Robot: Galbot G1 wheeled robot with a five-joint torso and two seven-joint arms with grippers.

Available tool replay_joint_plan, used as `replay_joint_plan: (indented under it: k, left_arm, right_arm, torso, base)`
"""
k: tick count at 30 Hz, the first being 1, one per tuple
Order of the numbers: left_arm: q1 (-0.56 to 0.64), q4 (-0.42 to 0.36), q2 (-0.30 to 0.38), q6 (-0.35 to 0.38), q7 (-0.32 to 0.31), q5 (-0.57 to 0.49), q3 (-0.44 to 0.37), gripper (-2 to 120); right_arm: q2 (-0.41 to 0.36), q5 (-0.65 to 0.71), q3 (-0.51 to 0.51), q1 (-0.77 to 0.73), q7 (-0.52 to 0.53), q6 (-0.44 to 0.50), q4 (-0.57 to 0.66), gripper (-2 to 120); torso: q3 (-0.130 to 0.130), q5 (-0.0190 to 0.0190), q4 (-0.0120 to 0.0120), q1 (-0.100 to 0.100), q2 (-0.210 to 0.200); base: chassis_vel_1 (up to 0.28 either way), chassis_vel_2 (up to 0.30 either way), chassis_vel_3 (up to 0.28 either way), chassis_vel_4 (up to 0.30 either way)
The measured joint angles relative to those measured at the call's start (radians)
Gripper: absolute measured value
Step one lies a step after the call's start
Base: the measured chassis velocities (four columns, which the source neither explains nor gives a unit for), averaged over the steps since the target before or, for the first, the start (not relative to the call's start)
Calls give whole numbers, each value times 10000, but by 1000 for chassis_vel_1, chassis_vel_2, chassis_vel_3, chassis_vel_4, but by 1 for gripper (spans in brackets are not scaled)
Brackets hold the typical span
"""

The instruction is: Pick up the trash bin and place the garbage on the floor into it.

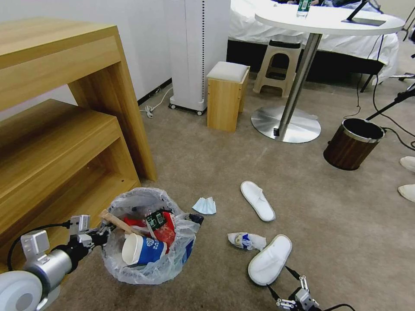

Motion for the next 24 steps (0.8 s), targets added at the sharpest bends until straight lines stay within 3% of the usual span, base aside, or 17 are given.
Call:
replay_joint_plan:
  k: [13, 24]
  left_arm:
    - [-21, -107, -288, -9, -1, 76, 70, 0]
    - [41, -266, -669, -9, -2, 246, 86, 0]
  right_arm:
    - [-748, -373, -154, 669, -512, 40, -397, 100]
    - [-1100, -727, -1237, 2399, -1172, 56, -1119, 100]
  torso:
    - [0, 0, -1, 0, 0]
    - [0, -1, 0, 0, 0]
  base:
    - [0, 0, 0, 0]
    - [0, 0, 0, 0]
